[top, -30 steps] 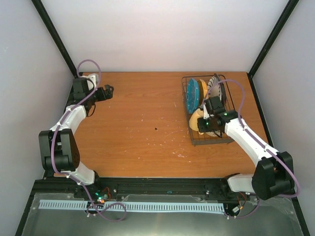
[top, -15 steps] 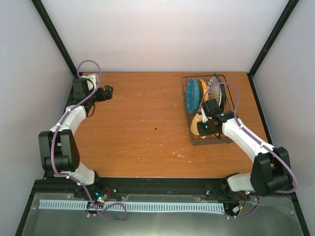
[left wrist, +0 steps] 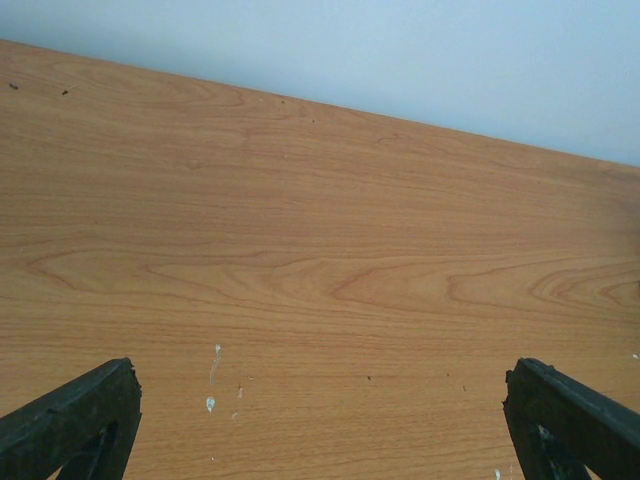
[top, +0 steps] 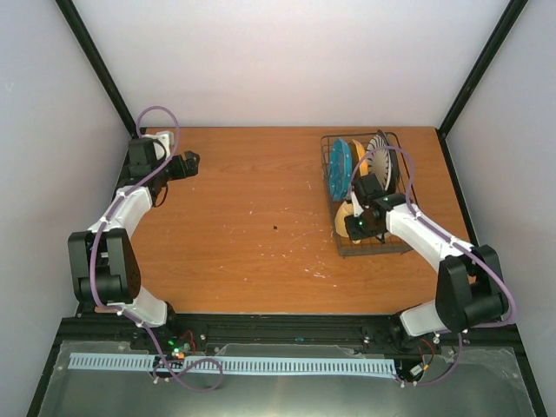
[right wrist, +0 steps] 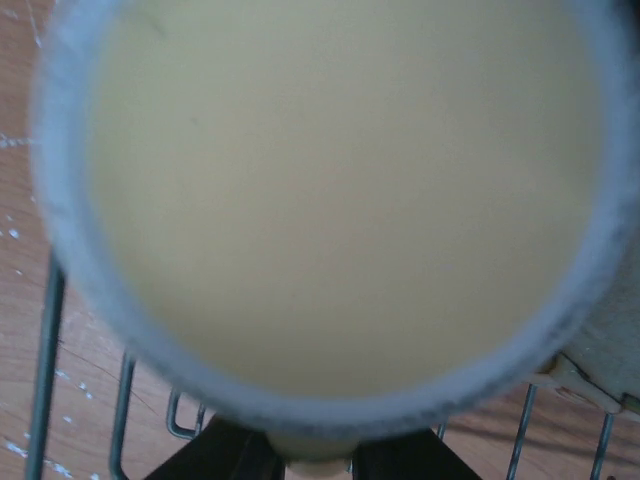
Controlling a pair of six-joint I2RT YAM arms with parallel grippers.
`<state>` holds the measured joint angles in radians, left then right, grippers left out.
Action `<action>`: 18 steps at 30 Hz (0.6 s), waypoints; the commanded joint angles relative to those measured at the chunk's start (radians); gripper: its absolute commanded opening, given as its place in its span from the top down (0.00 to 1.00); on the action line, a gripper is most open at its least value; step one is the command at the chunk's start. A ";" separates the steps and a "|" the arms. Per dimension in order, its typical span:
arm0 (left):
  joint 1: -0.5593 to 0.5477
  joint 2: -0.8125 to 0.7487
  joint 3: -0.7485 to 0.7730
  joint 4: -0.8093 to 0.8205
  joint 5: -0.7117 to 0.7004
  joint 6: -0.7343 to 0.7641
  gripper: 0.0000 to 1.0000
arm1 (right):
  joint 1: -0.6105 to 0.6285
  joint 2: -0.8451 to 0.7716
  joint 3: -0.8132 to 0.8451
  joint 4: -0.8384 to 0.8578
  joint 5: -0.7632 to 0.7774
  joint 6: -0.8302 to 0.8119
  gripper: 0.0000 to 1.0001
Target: Load the mixed dishes into the dish rack
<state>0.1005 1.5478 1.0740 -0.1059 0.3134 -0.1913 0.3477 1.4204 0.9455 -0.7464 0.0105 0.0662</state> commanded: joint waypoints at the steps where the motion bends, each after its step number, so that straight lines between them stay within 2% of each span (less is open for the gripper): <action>1: 0.005 0.012 0.046 -0.004 -0.013 0.030 0.00 | 0.004 0.023 0.029 -0.054 0.021 -0.005 0.81; 8: 0.004 0.015 0.060 -0.005 -0.025 0.036 0.00 | 0.005 0.025 0.071 -0.106 0.047 0.020 0.54; 13: 0.005 0.005 0.058 -0.006 -0.036 0.037 0.00 | 0.005 -0.030 0.113 -0.122 0.043 0.093 0.50; 18: 0.005 -0.004 0.072 -0.003 -0.054 0.036 0.00 | 0.006 -0.098 0.241 -0.196 0.077 0.155 0.47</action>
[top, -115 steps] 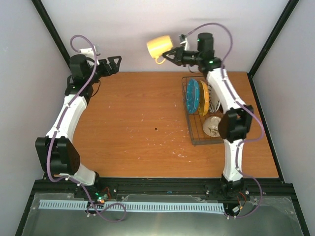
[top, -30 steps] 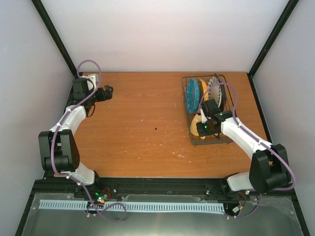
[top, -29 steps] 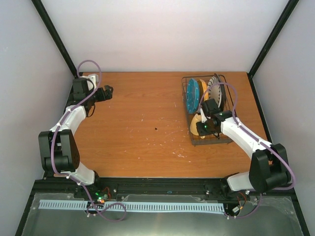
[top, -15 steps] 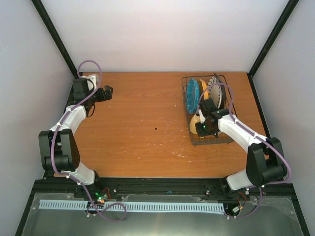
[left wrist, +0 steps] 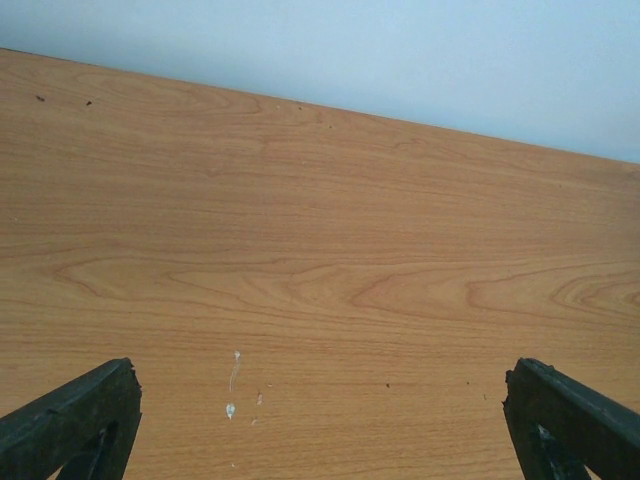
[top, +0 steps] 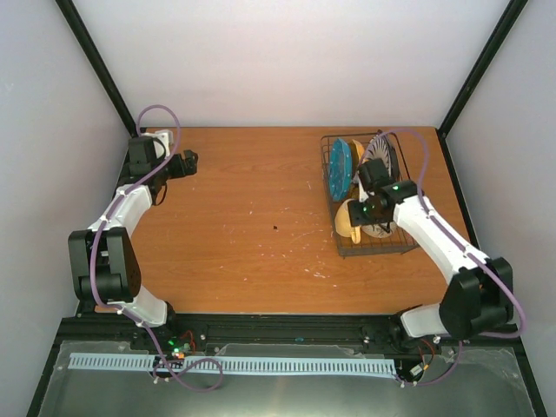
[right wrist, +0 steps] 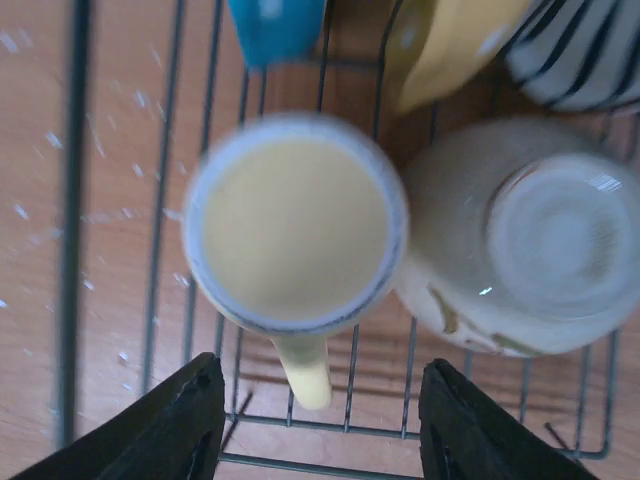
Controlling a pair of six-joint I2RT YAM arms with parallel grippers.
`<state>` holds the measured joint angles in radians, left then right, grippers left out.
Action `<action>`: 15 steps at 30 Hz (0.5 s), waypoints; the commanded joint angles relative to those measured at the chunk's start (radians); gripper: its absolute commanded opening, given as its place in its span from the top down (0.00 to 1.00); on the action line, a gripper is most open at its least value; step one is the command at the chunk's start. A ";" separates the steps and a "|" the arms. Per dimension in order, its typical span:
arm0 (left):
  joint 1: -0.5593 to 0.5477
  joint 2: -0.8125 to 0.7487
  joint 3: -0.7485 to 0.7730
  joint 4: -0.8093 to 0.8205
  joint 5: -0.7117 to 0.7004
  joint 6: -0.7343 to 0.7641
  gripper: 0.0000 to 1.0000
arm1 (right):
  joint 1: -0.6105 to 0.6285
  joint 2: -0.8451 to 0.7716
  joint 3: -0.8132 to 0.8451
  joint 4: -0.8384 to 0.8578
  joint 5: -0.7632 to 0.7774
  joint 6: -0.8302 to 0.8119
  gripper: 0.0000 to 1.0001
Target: Load the mixed dishes into the dish rack
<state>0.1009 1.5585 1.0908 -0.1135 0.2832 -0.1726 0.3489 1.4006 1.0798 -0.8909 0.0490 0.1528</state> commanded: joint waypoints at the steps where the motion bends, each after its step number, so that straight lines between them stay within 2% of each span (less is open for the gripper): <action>1: 0.005 -0.017 0.067 0.007 -0.030 0.011 0.00 | 0.005 -0.090 0.141 -0.064 0.048 0.083 0.47; 4: 0.005 -0.029 0.122 0.020 -0.038 -0.005 0.00 | 0.005 -0.115 0.254 -0.080 0.067 0.120 0.44; 8: 0.005 -0.025 0.249 0.035 -0.053 0.012 0.00 | 0.005 -0.086 0.422 -0.014 0.093 0.111 0.36; 13: 0.005 0.028 0.427 -0.014 -0.078 0.038 0.00 | 0.004 0.072 0.649 0.067 0.140 0.040 0.34; 15: 0.005 0.042 0.429 0.022 -0.021 0.033 0.00 | 0.003 0.136 0.670 0.119 0.152 0.021 0.34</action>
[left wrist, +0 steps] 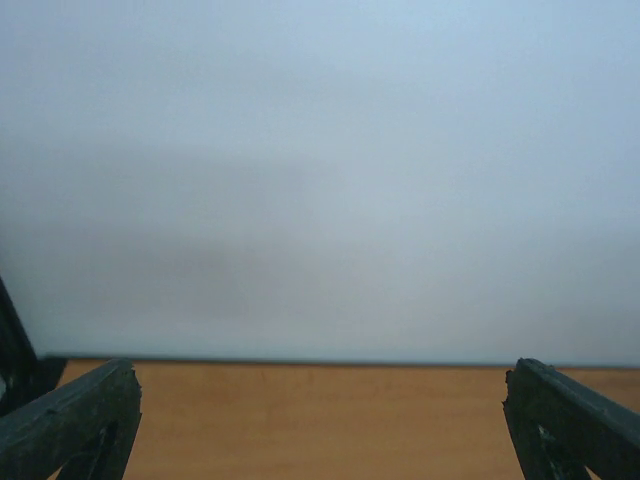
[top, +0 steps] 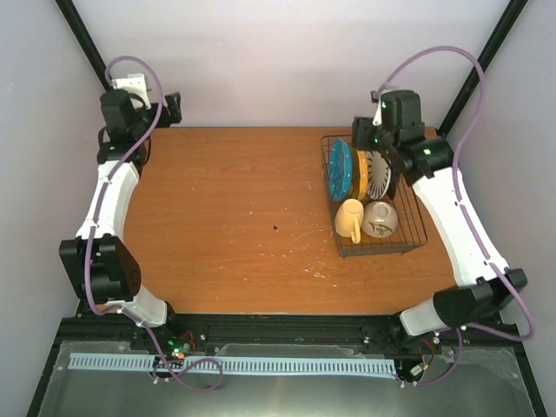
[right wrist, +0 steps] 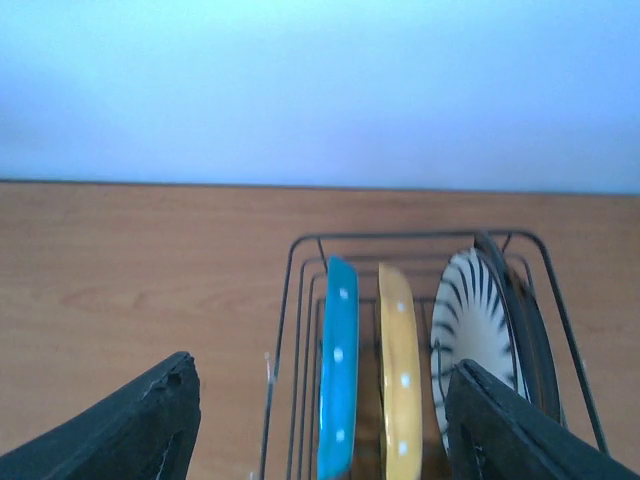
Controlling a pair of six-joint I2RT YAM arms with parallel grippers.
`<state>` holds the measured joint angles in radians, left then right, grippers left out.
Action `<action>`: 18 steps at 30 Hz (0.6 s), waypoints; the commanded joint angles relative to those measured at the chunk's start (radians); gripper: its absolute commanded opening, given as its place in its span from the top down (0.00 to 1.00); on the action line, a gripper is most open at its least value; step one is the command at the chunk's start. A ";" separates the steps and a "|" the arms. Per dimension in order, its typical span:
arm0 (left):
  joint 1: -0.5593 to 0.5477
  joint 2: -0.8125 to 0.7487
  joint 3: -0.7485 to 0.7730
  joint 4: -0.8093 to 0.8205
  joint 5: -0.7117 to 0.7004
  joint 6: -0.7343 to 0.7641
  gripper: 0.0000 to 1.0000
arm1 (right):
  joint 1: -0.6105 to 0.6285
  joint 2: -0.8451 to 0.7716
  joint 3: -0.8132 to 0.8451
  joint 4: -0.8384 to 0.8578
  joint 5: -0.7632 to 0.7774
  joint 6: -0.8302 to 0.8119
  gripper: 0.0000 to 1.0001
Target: Load the mixed dishes into the dish rack
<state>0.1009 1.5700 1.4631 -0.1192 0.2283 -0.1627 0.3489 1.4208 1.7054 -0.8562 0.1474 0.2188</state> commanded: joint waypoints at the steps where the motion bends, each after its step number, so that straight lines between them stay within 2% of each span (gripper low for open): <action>1: 0.005 0.037 0.051 0.047 0.064 0.024 0.00 | 0.003 0.147 0.045 0.113 0.062 -0.040 0.34; 7: 0.005 0.086 0.053 0.051 0.101 -0.016 0.00 | 0.000 0.243 0.045 0.220 0.032 0.005 0.34; 12: 0.005 0.133 0.090 -0.026 0.083 0.014 0.00 | -0.001 0.277 0.053 0.227 0.042 0.003 0.34; 18: 0.005 0.151 0.099 -0.014 0.100 0.017 0.00 | -0.007 0.288 0.070 0.232 0.082 -0.012 0.28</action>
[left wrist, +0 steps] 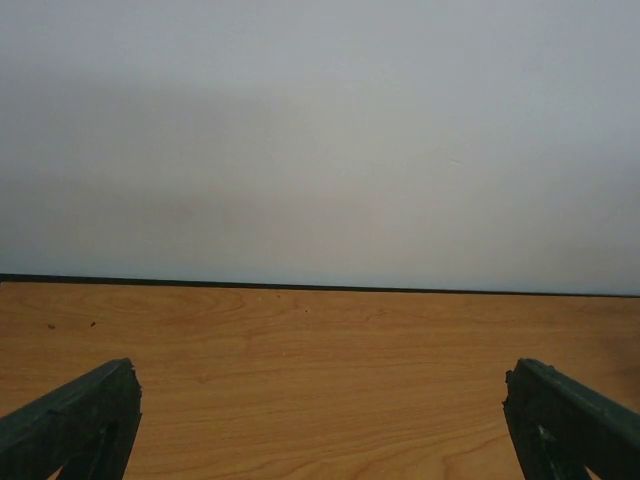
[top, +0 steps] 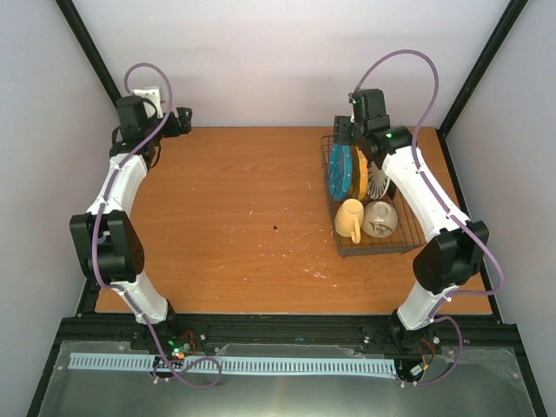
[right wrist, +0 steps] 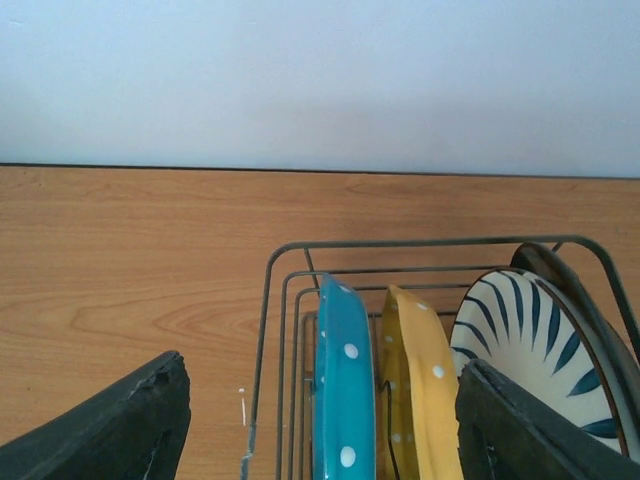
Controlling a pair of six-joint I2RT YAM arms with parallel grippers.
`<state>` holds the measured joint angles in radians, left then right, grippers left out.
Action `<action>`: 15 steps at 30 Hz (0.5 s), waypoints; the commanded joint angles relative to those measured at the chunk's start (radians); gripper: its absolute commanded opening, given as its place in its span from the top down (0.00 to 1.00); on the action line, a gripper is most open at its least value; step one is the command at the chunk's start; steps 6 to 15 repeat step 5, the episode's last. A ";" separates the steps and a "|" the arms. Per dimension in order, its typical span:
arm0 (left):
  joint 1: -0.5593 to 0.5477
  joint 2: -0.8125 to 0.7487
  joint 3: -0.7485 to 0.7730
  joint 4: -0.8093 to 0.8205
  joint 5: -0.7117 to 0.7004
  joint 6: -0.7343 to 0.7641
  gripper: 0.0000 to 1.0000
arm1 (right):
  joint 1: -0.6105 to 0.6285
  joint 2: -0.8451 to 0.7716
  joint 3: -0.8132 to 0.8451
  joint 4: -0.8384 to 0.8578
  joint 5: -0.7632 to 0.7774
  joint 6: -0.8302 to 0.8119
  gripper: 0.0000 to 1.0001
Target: Load the mixed dishes into the dish rack
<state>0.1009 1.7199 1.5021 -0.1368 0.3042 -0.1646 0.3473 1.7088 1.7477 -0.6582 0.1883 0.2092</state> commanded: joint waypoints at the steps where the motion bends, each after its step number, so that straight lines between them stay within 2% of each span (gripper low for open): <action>1: 0.005 0.005 0.064 0.007 0.029 0.016 0.00 | -0.009 -0.001 0.026 0.038 0.036 -0.004 0.29; 3: 0.005 0.016 0.073 0.007 0.042 0.011 0.00 | -0.020 0.002 0.024 0.044 0.002 0.001 0.30; 4: 0.005 0.023 0.079 0.006 0.048 0.009 0.00 | -0.023 0.006 0.025 0.046 -0.001 0.009 0.26; 5: 0.005 0.030 0.086 0.001 0.051 0.007 0.00 | -0.024 0.008 0.028 0.048 -0.011 0.008 0.17; 15: 0.005 0.030 0.086 0.001 0.051 0.007 0.00 | -0.024 0.008 0.028 0.048 -0.011 0.008 0.17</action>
